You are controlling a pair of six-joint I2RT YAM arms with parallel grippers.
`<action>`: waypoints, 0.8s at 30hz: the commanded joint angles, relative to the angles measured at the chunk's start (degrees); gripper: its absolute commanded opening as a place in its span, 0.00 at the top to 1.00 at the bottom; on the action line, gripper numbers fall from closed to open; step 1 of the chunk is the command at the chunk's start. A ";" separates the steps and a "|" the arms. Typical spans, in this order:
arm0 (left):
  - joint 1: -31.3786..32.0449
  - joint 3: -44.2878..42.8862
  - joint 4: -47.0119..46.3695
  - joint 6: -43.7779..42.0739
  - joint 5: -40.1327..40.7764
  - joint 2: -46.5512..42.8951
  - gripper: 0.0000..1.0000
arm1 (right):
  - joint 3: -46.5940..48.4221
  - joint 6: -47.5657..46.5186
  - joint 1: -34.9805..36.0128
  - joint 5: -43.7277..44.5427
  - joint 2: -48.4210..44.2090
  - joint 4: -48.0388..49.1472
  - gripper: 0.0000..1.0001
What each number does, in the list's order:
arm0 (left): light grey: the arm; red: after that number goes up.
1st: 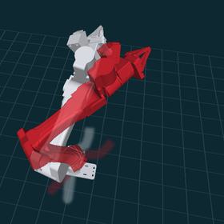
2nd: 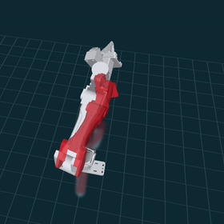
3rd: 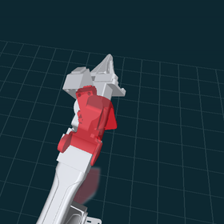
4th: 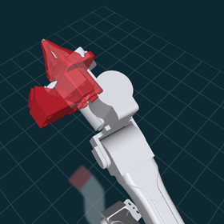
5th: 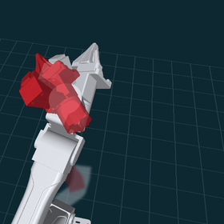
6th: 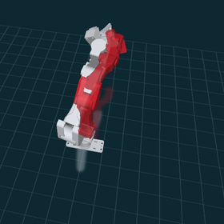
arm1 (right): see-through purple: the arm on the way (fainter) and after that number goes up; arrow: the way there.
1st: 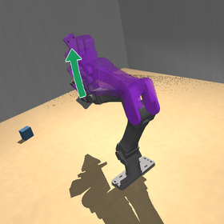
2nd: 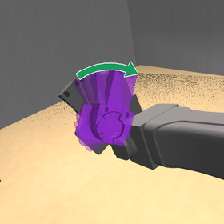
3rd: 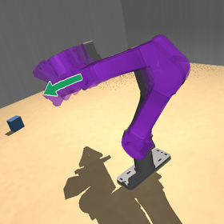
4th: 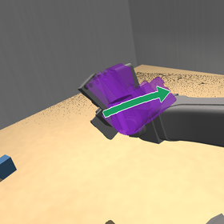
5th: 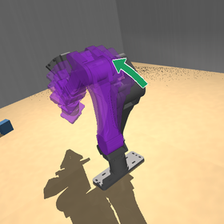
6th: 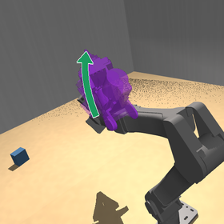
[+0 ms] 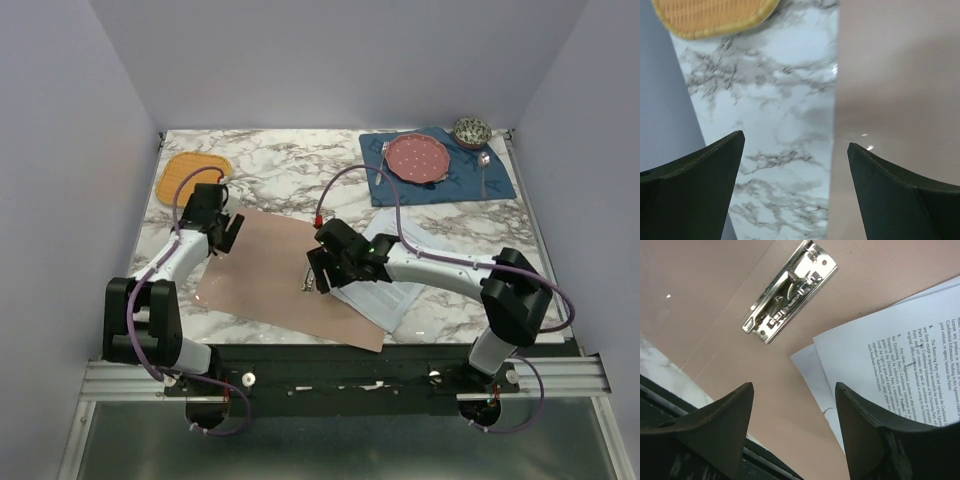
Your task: Put the files into the folder
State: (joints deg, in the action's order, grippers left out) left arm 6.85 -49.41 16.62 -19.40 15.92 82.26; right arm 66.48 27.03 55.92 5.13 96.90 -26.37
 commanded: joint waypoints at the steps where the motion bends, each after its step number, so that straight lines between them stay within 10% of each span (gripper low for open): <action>1: -6.32 5.44 -0.69 -8.45 -4.32 -1.66 0.01 | -1.87 -3.20 4.36 -2.39 -5.14 2.55 0.29; 11: -10.89 12.05 -12.05 -13.21 1.74 3.78 0.01 | -13.64 -1.63 10.43 -14.95 -9.63 9.23 0.74; 24: -9.84 19.70 -14.25 -16.55 2.71 -0.60 0.01 | -15.85 -1.53 10.96 -20.33 -4.53 16.34 0.96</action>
State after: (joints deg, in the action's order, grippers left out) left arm -3.51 -34.24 -2.96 -34.61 18.81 82.54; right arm 50.81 25.89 66.06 -11.31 90.48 -14.11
